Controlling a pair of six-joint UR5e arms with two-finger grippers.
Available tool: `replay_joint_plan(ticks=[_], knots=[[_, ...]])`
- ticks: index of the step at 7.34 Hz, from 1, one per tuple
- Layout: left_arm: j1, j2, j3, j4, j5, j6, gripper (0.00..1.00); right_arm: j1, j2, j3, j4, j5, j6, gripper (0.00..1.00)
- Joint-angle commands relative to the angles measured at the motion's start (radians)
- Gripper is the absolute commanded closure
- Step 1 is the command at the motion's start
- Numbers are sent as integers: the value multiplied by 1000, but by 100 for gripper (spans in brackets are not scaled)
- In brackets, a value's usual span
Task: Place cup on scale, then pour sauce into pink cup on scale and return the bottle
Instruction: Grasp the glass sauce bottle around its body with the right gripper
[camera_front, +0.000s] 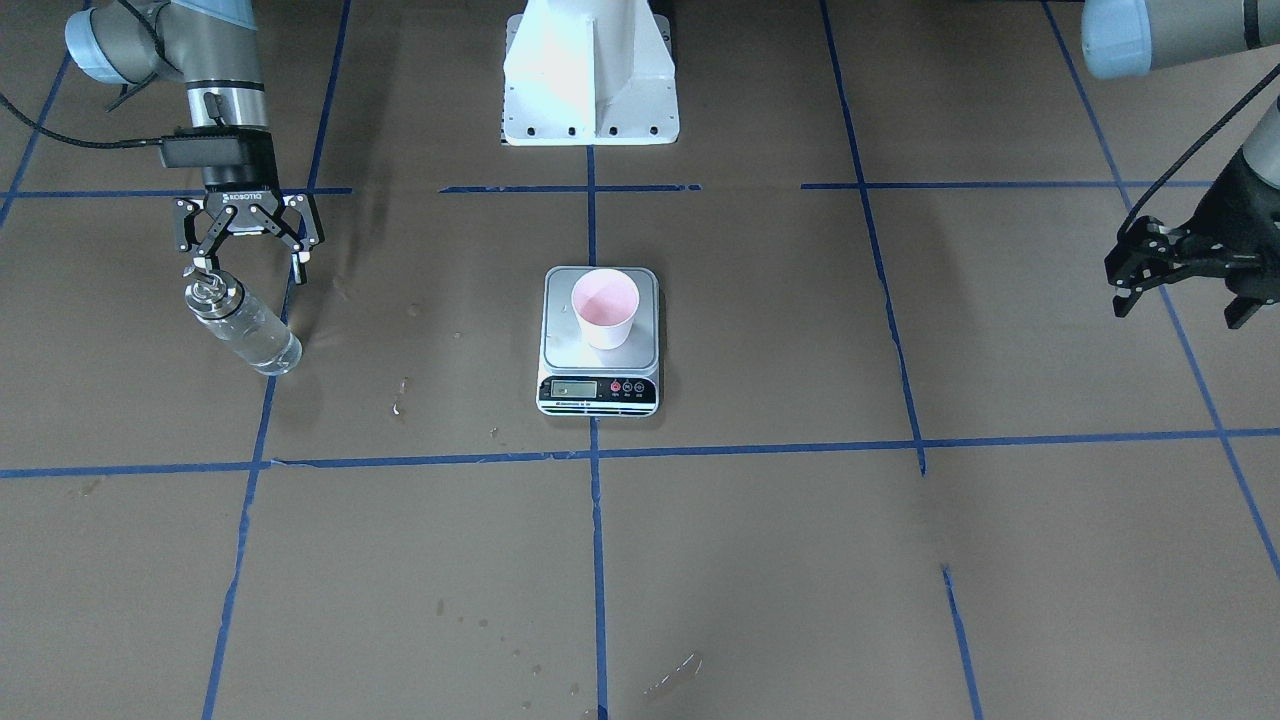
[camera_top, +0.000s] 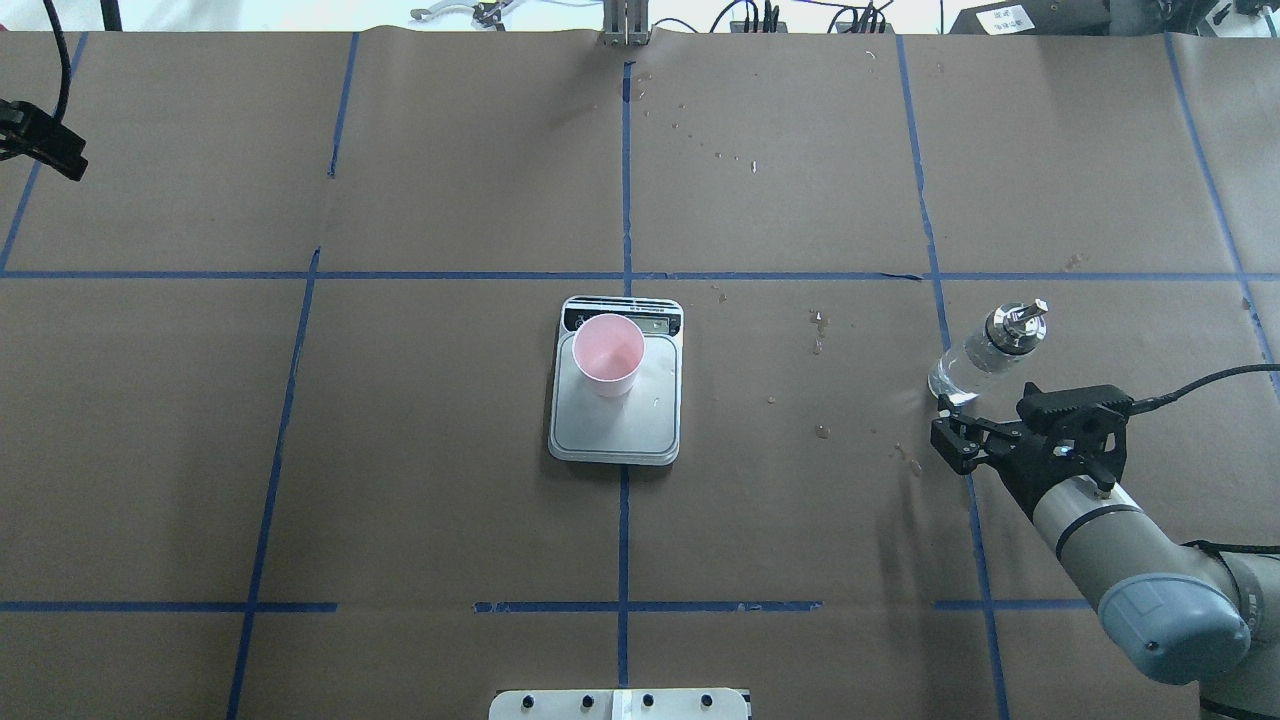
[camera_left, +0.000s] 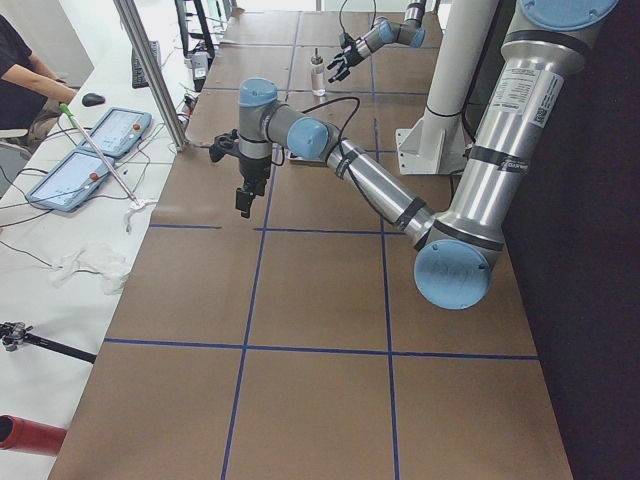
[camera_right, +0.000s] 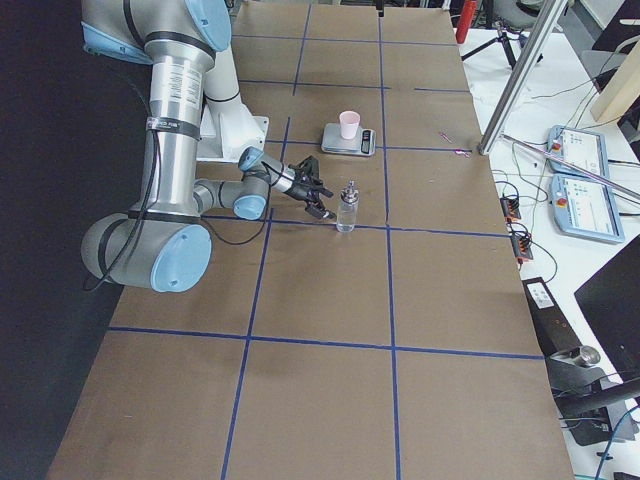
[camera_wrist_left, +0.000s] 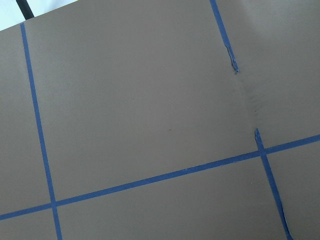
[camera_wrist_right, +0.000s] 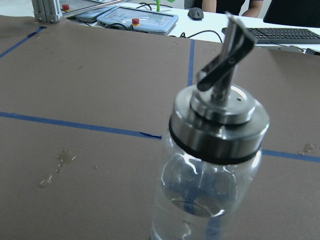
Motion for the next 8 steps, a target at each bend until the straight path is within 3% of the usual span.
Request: replay_joint_plan(ticks=[1, 5, 8], knots=[[0, 0, 0, -1, 0, -2, 0, 7, 6, -12, -1, 0, -24, 0], [-2, -2, -1, -1, 1, -11, 0, 64, 11, -48, -1, 7, -56, 0], [-3, -2, -4, 0, 0, -16, 0, 81, 90, -107, -2, 9, -66, 0]])
